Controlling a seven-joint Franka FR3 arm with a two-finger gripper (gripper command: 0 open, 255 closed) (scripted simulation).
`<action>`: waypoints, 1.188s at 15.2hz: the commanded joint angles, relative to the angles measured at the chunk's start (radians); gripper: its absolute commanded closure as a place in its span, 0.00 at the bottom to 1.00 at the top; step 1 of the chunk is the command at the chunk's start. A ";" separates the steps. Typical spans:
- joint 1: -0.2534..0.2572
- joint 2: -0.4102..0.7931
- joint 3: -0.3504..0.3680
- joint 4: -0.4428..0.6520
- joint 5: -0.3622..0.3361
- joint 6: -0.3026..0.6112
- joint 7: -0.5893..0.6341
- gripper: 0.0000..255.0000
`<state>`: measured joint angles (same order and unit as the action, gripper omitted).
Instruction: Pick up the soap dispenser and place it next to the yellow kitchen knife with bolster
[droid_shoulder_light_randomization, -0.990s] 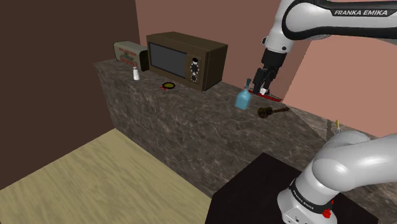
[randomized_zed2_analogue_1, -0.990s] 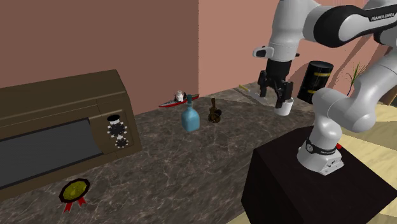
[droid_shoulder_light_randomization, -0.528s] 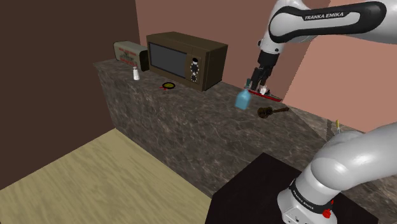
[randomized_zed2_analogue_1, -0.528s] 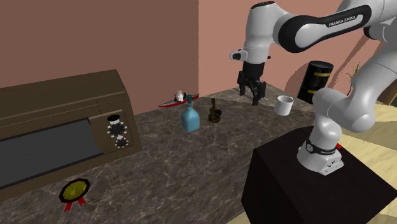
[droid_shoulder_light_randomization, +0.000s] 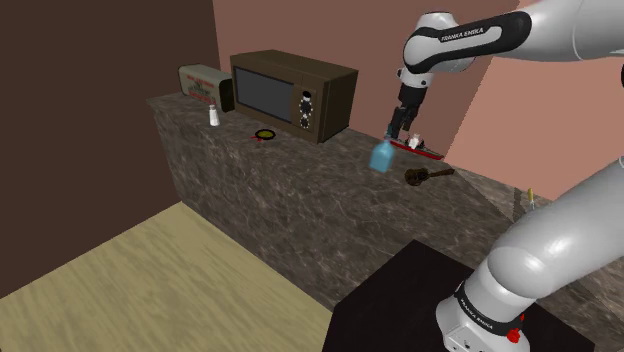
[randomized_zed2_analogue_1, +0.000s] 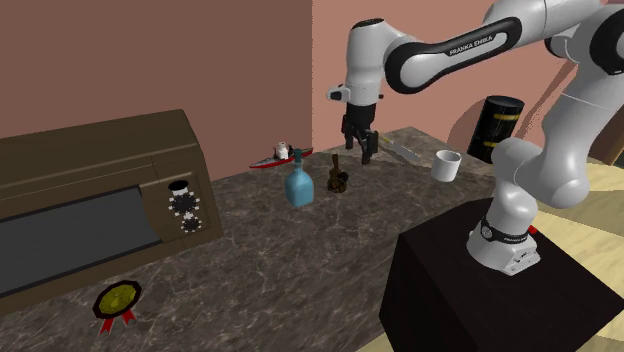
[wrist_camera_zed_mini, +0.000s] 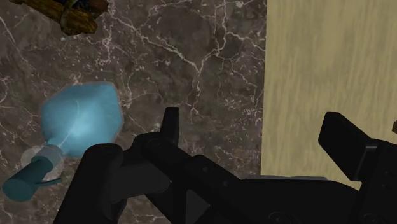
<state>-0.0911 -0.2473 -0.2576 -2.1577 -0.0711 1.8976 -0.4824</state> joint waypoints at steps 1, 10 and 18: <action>-0.006 0.079 -0.024 0.069 0.006 0.009 -0.048 0.00; -0.063 0.426 -0.085 0.392 0.076 0.022 -0.238 0.00; -0.139 0.685 -0.086 0.685 0.137 -0.018 -0.342 0.00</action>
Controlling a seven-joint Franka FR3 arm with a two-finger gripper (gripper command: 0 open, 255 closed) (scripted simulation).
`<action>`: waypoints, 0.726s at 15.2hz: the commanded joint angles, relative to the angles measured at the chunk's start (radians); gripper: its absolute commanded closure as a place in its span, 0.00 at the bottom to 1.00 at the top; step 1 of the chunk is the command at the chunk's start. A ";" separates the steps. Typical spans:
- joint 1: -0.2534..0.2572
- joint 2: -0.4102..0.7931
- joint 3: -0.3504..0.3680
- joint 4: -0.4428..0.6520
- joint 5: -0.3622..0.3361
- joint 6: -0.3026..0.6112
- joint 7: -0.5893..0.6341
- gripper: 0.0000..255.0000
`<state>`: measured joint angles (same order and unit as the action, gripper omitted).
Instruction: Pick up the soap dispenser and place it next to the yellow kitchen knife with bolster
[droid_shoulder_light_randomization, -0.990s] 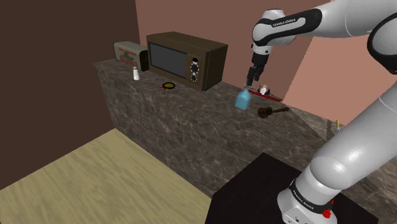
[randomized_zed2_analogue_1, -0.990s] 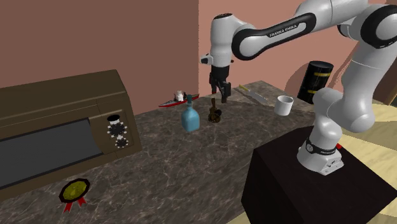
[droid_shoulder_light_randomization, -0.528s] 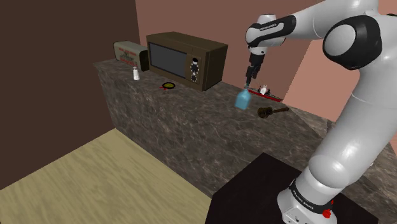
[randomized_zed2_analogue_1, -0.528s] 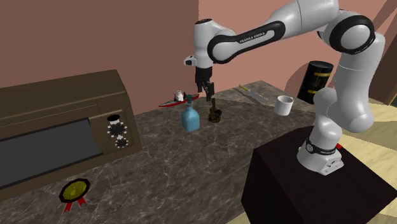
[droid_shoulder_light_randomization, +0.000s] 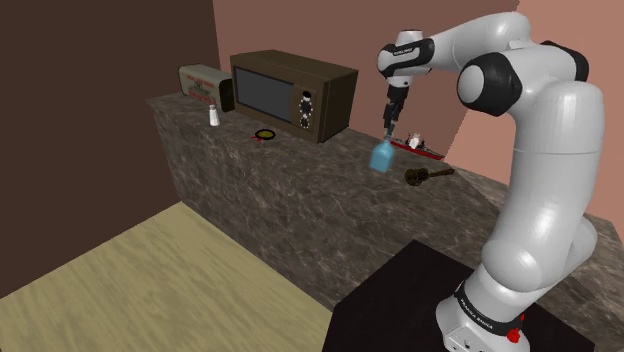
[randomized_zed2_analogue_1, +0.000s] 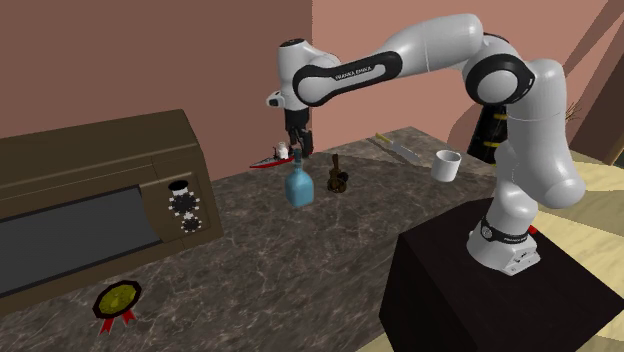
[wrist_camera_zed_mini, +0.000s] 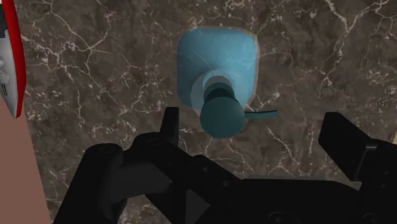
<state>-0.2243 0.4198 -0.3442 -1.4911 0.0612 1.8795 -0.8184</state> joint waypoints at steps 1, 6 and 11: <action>-0.006 0.020 0.001 0.008 0.005 0.013 -0.007 0.00; -0.008 0.036 0.004 -0.045 0.011 0.080 -0.010 0.00; -0.008 0.036 0.004 -0.045 0.011 0.080 -0.010 0.00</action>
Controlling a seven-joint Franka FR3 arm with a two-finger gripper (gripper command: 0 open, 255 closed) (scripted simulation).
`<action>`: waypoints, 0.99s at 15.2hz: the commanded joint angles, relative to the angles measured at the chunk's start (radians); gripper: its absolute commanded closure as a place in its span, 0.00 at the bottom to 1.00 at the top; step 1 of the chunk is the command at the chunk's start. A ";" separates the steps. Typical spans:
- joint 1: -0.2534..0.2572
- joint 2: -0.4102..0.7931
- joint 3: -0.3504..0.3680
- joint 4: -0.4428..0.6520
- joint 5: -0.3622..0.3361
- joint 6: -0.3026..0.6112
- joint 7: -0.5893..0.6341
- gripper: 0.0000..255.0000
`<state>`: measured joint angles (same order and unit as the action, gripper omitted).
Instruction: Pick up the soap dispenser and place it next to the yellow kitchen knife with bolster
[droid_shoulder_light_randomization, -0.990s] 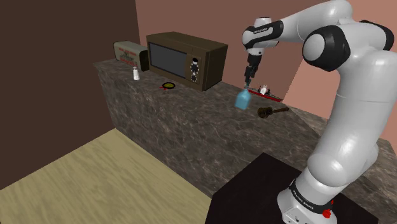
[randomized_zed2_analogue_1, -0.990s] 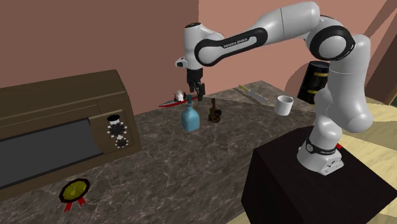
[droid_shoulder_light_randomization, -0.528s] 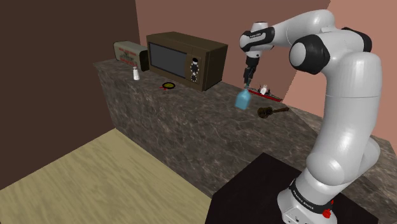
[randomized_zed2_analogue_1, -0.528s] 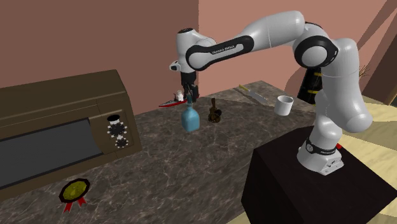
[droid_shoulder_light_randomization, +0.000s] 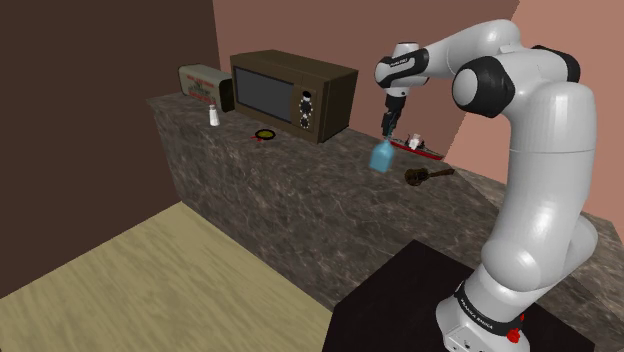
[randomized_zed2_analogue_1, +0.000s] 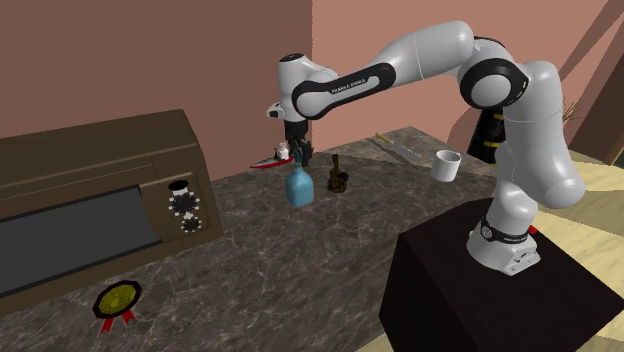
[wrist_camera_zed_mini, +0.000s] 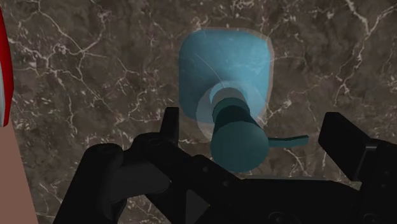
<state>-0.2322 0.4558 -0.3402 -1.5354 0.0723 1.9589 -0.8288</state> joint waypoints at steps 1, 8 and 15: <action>0.000 0.000 0.000 -0.001 0.000 0.001 0.000 0.00; 0.000 0.000 0.000 -0.001 0.000 0.001 0.000 1.00; 0.000 -0.007 -0.001 0.016 -0.002 -0.023 0.000 1.00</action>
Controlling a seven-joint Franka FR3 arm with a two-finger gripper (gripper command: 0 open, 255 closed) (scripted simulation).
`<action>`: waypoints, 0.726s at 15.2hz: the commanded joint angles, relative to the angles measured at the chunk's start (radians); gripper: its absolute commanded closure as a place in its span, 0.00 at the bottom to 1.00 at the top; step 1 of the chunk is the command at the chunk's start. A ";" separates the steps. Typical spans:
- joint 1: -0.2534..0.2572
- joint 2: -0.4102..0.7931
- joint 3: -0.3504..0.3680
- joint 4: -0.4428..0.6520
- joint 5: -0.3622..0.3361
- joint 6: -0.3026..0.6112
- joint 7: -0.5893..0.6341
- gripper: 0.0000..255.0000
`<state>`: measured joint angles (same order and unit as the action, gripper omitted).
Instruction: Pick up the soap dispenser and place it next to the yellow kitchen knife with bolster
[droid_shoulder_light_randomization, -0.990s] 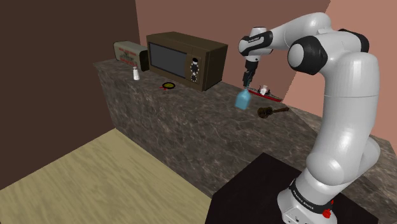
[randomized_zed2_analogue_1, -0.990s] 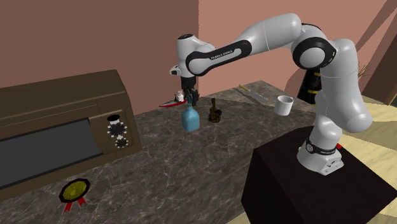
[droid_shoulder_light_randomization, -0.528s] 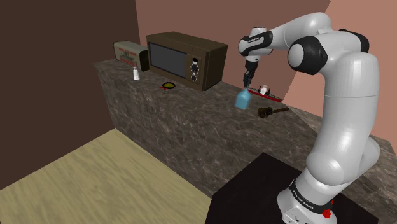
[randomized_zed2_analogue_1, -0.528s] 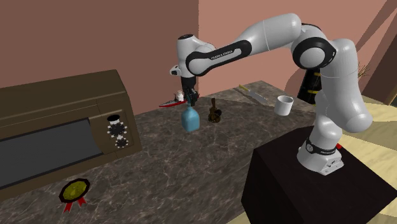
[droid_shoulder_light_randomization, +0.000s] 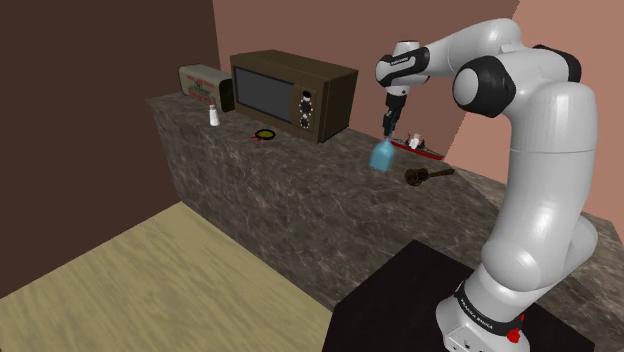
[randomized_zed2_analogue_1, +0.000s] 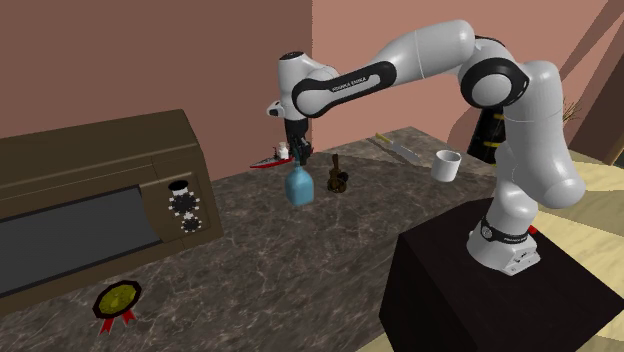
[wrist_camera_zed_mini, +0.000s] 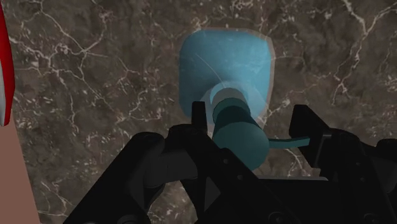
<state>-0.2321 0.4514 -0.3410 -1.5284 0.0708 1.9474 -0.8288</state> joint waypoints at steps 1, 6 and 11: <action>0.000 -0.005 -0.001 0.019 -0.002 -0.023 0.000 1.00; -0.002 -0.018 -0.004 0.069 -0.006 -0.084 0.000 1.00; -0.004 -0.024 -0.006 0.127 -0.008 -0.149 -0.001 1.00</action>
<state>-0.2363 0.4282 -0.3468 -1.4157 0.0630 1.8135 -0.8306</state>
